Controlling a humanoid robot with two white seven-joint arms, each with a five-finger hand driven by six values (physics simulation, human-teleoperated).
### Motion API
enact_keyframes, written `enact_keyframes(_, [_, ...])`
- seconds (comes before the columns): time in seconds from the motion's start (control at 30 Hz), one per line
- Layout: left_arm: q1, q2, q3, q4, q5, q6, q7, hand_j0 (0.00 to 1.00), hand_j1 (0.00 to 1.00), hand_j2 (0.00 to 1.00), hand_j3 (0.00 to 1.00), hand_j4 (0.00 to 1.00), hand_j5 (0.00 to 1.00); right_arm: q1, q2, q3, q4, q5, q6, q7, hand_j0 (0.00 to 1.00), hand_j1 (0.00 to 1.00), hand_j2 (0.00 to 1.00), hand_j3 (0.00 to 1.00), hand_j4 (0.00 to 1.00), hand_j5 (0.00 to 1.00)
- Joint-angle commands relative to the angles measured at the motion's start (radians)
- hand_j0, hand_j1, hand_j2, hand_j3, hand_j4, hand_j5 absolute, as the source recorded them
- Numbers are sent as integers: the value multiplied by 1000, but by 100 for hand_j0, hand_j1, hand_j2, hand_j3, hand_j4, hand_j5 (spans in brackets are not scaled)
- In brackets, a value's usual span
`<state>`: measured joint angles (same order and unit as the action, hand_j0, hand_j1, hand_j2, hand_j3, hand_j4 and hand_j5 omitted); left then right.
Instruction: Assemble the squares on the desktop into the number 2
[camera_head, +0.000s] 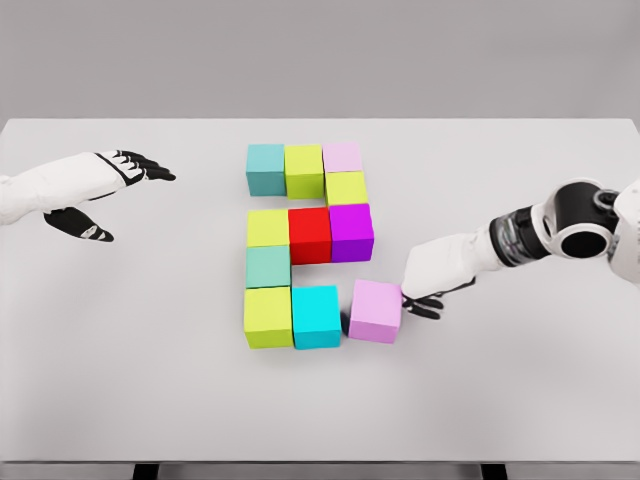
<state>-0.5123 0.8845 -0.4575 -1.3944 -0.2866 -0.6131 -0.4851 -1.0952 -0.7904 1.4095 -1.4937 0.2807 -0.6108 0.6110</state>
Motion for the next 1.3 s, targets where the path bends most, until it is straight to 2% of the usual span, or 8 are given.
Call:
enact_keyframes(0.0, [0, 1, 0, 0, 6, 2, 0, 100, 100, 100, 100, 100, 100, 0, 5, 0, 0, -1, 0, 0, 13, 13, 13, 13, 13, 13])
enact_keyframes(1.27, [6, 1, 0, 0, 4, 2, 0, 100, 100, 100, 100, 100, 100, -14, 20, -21, 1, -1, 0, 0, 13, 13, 13, 13, 13, 13])
